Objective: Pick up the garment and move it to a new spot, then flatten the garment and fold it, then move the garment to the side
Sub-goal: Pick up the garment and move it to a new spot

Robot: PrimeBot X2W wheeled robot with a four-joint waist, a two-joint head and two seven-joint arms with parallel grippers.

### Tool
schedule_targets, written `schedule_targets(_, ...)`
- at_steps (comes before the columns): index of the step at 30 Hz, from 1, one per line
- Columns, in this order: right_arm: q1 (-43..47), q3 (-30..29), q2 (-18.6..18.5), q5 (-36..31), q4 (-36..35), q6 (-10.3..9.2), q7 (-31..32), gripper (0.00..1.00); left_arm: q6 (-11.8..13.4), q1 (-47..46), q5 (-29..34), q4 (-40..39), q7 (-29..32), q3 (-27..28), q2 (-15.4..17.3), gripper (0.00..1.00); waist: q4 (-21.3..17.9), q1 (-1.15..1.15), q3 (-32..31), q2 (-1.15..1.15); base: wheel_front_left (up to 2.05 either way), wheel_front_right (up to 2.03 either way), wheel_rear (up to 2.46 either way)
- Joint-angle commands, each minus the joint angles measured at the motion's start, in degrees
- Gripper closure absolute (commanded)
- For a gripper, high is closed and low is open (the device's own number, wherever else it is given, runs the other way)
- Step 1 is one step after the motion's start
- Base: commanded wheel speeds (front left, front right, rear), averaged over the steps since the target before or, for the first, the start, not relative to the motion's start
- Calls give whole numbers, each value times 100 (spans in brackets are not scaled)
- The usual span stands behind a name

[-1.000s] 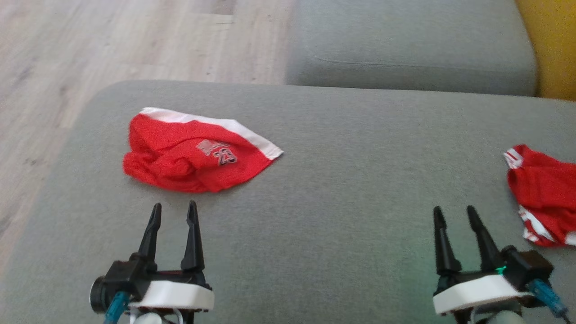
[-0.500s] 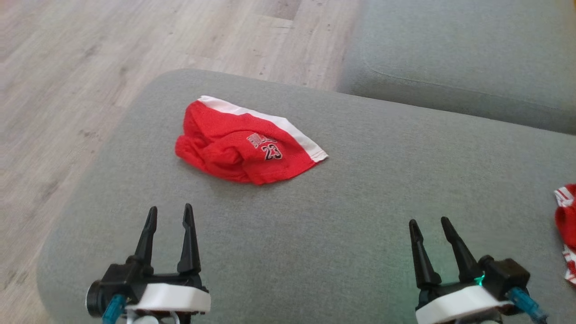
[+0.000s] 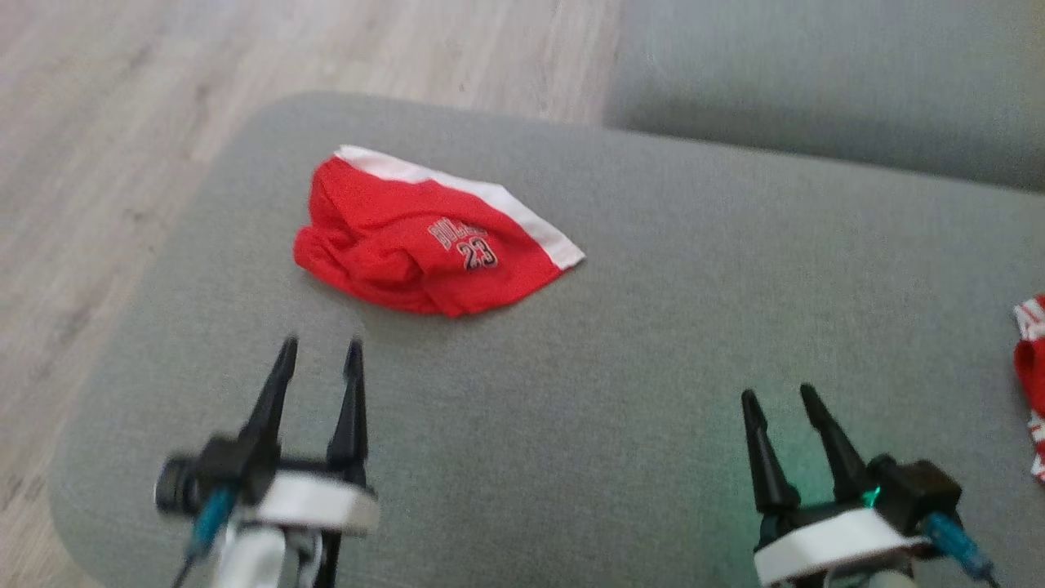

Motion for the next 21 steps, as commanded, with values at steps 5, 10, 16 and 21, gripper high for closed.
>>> schedule_targets(5, -573, -47, -36, -163, -282, -5, -69, 0, -248, -1646, 128, 406, 420, -257, 403, 0, -377, 0, 672, 0, 0, 0, 0)
schedule_targets(10, -883, -156, -36, -225, -427, -5, -69, 0, -328, -3024, -185, 966, 1580, -1365, 828, 0, -669, 0, 1126, 0, 0, 0, 0)
schedule_targets(16, -1219, -145, -36, -149, -588, -5, -69, 0, -331, -4108, -1318, 1433, 2841, -2759, 1390, 0, -1063, 0, 1519, 0, 0, 0, 0)
schedule_targets(21, -1380, -68, -36, -69, -681, -5, -69, 0, -332, -4551, -2088, 1729, 3465, -3596, 1733, 0, -1339, 0, 1726, 0, 0, 0, 0)
